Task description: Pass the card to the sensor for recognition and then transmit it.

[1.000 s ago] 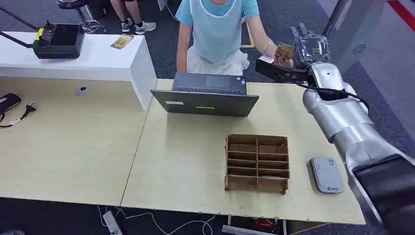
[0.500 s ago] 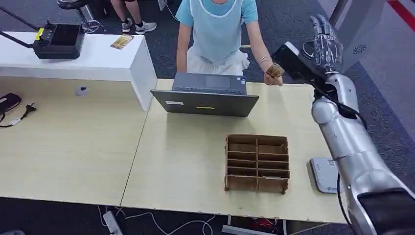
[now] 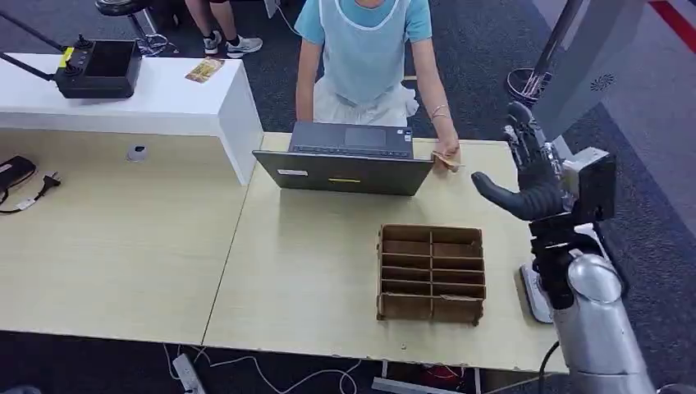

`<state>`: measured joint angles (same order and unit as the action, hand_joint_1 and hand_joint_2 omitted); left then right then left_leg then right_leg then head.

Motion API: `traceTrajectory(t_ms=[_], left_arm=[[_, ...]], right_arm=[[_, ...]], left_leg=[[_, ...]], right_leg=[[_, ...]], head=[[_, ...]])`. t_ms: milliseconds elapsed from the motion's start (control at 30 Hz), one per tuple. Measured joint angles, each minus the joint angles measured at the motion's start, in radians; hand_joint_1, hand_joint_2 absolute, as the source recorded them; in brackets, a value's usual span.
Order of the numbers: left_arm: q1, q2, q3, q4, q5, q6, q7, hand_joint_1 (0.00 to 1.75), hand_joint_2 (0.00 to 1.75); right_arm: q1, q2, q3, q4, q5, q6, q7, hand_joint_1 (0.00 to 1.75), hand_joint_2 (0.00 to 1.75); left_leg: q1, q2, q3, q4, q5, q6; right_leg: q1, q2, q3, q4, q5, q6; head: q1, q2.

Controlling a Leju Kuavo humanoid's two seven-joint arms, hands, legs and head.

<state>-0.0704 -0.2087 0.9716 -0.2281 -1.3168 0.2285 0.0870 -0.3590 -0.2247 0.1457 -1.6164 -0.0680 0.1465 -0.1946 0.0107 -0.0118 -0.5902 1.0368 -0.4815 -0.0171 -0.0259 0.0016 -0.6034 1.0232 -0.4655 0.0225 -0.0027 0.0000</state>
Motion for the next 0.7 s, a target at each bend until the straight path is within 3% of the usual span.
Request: traceTrajectory(t_ms=[400, 700], left_arm=[[0.004, 0.0, 0.026, 0.0, 0.018, 0.008, -0.002, 0.0, 0.0], [0.005, 0.0, 0.051, 0.0, 0.037, 0.015, -0.007, 0.0, 0.0]], right_arm=[[0.302, -0.036, -0.02, -0.248, -0.001, 0.027, -0.076, 0.0, 1.75], [0.503, -0.04, -0.03, -0.339, 0.315, -0.121, -0.095, 0.0, 1.75]], left_leg=[[0.0, 0.0, 0.0, 0.0, -0.002, 0.001], [0.0, 0.001, 0.0, 0.0, -0.003, 0.001]], right_leg=[[0.0, 0.0, 0.0, 0.0, -0.001, 0.0], [0.0, 0.0, 0.0, 0.0, -0.001, 0.0]], head=[[0.0, 0.0], [0.0, 0.0]])
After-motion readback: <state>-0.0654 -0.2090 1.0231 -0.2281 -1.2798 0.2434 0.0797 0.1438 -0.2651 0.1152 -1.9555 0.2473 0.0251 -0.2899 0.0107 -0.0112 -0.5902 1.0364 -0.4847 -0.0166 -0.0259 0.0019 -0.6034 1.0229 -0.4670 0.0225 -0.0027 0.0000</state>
